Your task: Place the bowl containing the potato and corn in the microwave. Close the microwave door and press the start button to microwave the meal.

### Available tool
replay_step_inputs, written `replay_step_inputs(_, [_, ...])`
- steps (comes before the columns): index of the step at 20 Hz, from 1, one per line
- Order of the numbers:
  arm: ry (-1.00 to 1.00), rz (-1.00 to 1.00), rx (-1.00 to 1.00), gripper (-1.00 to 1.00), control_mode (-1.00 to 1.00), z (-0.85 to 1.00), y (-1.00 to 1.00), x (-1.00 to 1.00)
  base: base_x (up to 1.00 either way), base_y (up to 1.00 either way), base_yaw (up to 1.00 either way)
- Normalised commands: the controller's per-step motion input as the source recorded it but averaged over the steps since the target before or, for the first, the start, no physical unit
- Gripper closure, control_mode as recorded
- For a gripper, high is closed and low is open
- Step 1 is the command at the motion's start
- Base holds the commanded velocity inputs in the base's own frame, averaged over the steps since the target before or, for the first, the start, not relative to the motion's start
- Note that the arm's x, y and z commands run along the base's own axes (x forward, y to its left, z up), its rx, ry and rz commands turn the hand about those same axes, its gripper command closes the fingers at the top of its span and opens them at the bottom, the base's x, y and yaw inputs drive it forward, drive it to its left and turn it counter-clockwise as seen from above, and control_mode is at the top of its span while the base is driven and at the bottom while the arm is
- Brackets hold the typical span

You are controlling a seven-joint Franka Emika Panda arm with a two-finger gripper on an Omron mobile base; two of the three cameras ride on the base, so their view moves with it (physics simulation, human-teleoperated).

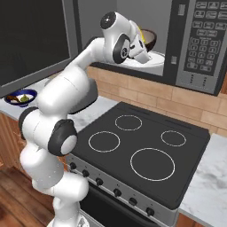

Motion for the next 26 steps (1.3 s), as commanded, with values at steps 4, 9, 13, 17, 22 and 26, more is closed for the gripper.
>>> replay_step_inputs(4, [0.06, 0.0, 0.0, -1.0, -1.0, 0.0, 0.0, 0.13, 0.0, 0.0, 0.0])
replay_step_inputs(9, [0.01, 0.0, -0.02, -1.0, -1.0, -0.04, 0.01, 0.03, 0.0, 0.0, 0.0])
replay_step_inputs(13, [-0.26, 0.0, -0.18, -1.0, -1.0, -0.12, 0.3, -0.04, 0.0, 0.0, 0.0])
replay_step_inputs(17, [-0.34, 0.0, -0.29, -1.0, -1.0, -0.01, 0.61, -0.72, 0.0, 0.0, 0.0])
replay_step_inputs(22, [-0.1, 0.02, -0.17, -1.0, -1.0, 0.02, 0.3, -1.0, 0.0, 0.0, 0.0])
replay_step_inputs(26, [0.0, 0.14, -0.12, -1.0, -1.0, 0.28, 0.02, -1.0, 0.0, 0.0, 0.0])
